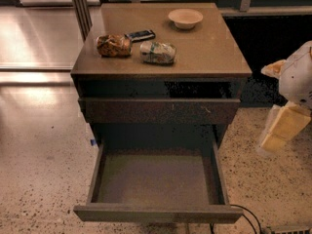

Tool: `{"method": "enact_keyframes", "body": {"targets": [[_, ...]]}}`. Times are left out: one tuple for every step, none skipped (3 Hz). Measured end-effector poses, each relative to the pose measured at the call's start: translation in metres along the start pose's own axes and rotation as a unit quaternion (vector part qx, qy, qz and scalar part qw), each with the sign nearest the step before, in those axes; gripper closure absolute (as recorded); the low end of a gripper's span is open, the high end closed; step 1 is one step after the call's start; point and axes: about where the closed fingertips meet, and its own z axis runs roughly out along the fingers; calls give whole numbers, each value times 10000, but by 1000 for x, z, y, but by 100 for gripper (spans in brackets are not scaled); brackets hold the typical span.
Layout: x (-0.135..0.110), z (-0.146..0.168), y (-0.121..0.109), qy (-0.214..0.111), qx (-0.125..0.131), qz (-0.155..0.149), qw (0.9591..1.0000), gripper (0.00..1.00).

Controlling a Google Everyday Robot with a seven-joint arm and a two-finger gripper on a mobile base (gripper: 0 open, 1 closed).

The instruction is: Close middle drawer

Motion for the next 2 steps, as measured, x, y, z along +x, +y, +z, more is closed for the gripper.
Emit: {"method": "enact_keyframes", "body": {"targets": [[9,49,16,-261,-319,158,9990,0],[11,92,36,-334,-563,90,9978,19]]}}
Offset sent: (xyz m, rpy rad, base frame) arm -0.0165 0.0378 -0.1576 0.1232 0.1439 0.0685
